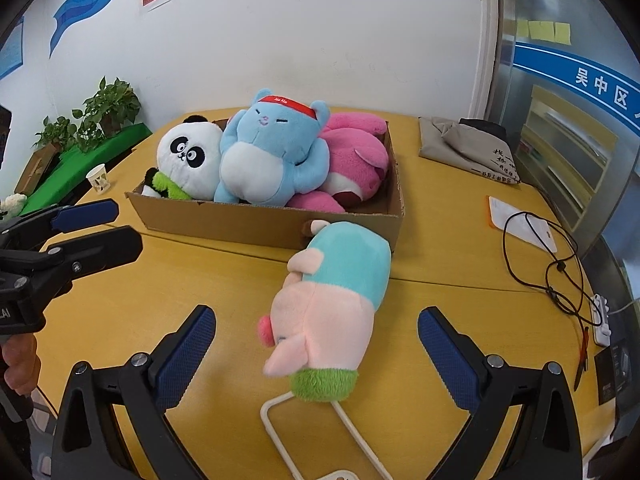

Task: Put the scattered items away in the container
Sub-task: 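Move both grippers to the pig plush and close on it, then lift the pig plush with both grippers and carry it over the box, then lower the pig plush into the box beside the light-blue plush, open both grippers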

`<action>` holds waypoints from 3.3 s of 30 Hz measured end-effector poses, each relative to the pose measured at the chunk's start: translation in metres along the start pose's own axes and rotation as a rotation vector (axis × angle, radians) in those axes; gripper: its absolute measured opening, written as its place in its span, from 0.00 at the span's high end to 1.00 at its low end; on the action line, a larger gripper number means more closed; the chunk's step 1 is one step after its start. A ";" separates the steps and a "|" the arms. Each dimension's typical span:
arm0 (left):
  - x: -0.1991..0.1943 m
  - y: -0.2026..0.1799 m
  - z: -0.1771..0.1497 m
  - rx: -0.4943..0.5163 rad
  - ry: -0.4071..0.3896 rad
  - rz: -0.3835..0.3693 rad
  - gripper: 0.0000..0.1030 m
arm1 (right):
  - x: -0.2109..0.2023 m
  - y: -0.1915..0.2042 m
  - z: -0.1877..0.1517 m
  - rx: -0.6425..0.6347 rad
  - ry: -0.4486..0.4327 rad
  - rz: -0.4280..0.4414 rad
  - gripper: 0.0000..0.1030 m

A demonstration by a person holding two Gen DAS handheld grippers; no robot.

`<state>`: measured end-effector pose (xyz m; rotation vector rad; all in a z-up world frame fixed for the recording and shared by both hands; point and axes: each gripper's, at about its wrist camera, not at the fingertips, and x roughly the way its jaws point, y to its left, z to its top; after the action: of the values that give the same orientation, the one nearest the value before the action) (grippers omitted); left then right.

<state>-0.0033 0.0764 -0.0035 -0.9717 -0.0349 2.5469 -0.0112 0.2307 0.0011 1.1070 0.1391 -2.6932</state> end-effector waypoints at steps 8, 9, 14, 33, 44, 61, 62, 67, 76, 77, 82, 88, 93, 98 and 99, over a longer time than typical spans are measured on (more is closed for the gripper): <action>0.011 -0.002 -0.001 -0.027 0.033 -0.021 0.25 | -0.001 -0.009 -0.009 0.024 0.001 0.033 0.00; 0.014 -0.002 -0.002 -0.033 0.044 -0.031 0.25 | 0.002 -0.014 -0.012 0.040 0.004 0.040 0.00; 0.036 0.003 -0.002 -0.063 0.099 -0.078 0.25 | 0.027 -0.045 -0.030 0.164 0.061 0.134 0.00; 0.176 -0.003 0.020 -0.086 0.320 -0.245 0.25 | 0.106 -0.033 -0.057 0.123 0.158 0.264 0.26; 0.189 -0.014 0.014 -0.041 0.363 -0.299 0.44 | 0.098 0.000 -0.073 -0.062 0.167 0.236 0.32; 0.086 -0.031 0.192 0.148 -0.029 -0.272 0.50 | 0.015 -0.007 0.057 -0.210 -0.219 0.168 0.38; 0.088 -0.029 0.203 0.151 -0.042 -0.260 0.50 | 0.015 -0.008 0.067 -0.219 -0.239 0.163 0.38; 0.133 -0.015 0.232 0.158 -0.021 -0.193 0.50 | 0.053 -0.027 0.108 -0.252 -0.326 0.175 0.38; 0.249 0.000 0.190 0.126 0.181 -0.201 0.50 | 0.178 -0.053 0.095 -0.219 -0.135 0.173 0.33; 0.251 -0.001 0.186 0.143 0.178 -0.210 0.50 | 0.189 -0.058 0.089 -0.209 -0.104 0.166 0.29; 0.254 0.000 0.181 0.126 0.174 -0.219 0.50 | 0.192 -0.075 0.076 -0.132 -0.043 0.184 0.23; 0.235 -0.006 0.178 0.114 0.149 -0.155 0.39 | 0.154 -0.092 0.061 -0.003 -0.031 0.225 0.04; 0.186 -0.005 0.168 0.106 0.078 -0.135 0.39 | 0.123 -0.094 0.044 0.083 -0.036 0.258 0.03; 0.112 0.013 0.144 0.107 -0.001 -0.054 0.36 | 0.095 -0.081 0.030 0.087 -0.056 0.250 0.02; 0.097 0.019 0.136 0.101 -0.013 -0.036 0.34 | 0.088 -0.075 0.028 0.084 -0.066 0.253 0.02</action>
<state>-0.1628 0.1124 0.0352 -0.9081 0.0712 2.4958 -0.1096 0.2838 -0.0406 0.9834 -0.1186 -2.5243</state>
